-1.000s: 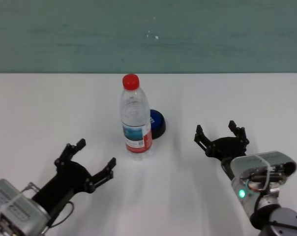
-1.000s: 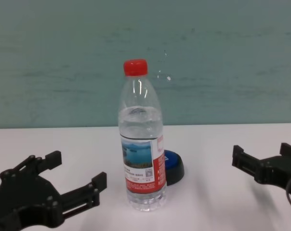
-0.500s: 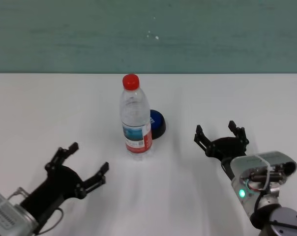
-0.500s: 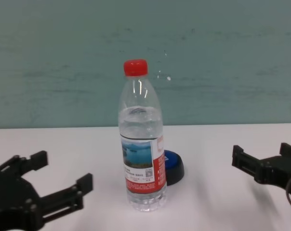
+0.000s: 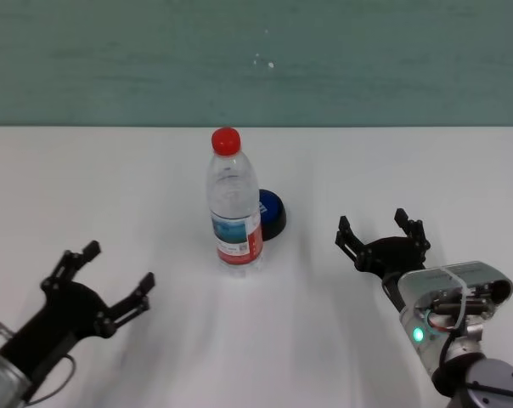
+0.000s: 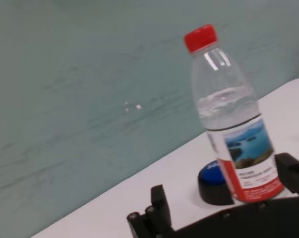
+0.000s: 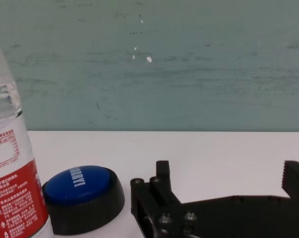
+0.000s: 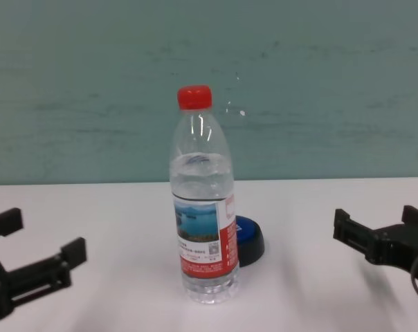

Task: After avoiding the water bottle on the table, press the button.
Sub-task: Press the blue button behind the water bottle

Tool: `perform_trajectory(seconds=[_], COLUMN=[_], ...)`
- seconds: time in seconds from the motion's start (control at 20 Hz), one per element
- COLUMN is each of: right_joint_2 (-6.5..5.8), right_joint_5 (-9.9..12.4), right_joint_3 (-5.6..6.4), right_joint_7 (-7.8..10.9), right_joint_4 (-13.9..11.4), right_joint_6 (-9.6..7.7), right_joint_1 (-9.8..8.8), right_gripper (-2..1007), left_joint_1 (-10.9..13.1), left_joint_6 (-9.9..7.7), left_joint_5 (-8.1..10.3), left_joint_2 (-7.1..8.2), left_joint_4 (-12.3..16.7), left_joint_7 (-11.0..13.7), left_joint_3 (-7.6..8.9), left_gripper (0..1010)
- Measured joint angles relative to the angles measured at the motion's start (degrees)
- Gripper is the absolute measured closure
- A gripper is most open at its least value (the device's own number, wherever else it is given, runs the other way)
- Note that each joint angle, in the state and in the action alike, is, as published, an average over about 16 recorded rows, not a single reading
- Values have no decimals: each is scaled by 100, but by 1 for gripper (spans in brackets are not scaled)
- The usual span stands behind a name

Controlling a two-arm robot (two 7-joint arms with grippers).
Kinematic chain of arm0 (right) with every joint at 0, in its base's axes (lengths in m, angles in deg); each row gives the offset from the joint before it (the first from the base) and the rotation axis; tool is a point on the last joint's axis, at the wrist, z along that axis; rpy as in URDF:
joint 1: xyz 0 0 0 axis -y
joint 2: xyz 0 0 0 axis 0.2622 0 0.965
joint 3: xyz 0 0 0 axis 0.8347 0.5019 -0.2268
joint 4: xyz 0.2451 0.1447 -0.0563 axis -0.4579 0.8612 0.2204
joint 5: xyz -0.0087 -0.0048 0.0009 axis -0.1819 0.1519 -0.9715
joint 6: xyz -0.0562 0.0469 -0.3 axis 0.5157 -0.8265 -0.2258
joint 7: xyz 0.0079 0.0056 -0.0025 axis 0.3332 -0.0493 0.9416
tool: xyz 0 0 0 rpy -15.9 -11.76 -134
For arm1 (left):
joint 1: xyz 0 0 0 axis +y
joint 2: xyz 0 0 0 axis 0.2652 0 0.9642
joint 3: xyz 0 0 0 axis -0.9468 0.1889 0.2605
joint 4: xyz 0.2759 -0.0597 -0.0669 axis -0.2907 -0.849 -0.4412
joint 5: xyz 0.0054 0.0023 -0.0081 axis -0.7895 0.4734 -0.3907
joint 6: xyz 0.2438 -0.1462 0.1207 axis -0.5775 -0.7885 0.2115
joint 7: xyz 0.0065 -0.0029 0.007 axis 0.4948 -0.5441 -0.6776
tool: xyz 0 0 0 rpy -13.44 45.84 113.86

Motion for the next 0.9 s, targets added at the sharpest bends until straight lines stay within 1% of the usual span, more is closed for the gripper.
perform_trajectory(seconds=[0.25, 0.45, 0.65, 0.9], right_joint_2=[0, 0, 0, 0], right_joint_5=[0, 0, 0, 0], right_joint_3=[0, 0, 0, 0], right_joint_7=[0, 0, 0, 0], right_joint_4=[0, 0, 0, 0], right_joint_6=[0, 0, 0, 0], right_joint_1=[0, 0, 0, 0], right_gripper=[1, 1, 1, 1], left_joint_1=[-30, -151, -369, -736], left_joint_6=[-31, -41, -22, 15], left_joint_5=[179, 344, 495, 616], left_joint_2=[84, 151, 200, 203], left_joint_4=[-108, -289, -563, -963], left_joint_7=[102, 209, 323, 425], left_joint_3=[202, 338, 418, 414], left_gripper=[10, 10, 10, 10])
